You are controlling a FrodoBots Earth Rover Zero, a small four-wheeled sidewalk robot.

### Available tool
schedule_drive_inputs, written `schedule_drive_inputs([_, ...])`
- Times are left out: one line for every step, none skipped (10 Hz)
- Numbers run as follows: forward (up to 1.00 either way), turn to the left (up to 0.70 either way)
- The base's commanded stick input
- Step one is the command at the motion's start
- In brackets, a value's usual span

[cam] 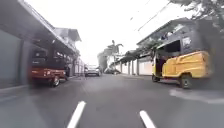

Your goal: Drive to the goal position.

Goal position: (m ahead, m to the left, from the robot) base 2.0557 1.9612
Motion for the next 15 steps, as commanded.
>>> schedule_drive_inputs([0.70,0.00])
schedule_drive_inputs([0.70,0.00])
schedule_drive_inputs([0.70,0.00])
schedule_drive_inputs([0.70,0.00])
schedule_drive_inputs([0.70,0.00])
schedule_drive_inputs([0.70,0.00])
schedule_drive_inputs([0.70,0.00])
schedule_drive_inputs([0.70,0.00])
schedule_drive_inputs([0.70,0.00])
schedule_drive_inputs([0.70,0.00])
schedule_drive_inputs([0.70,0.00])
schedule_drive_inputs([0.69,0.00])
schedule_drive_inputs([0.69,0.00])
schedule_drive_inputs([0.69,0.00])
schedule_drive_inputs([0.69,0.00])
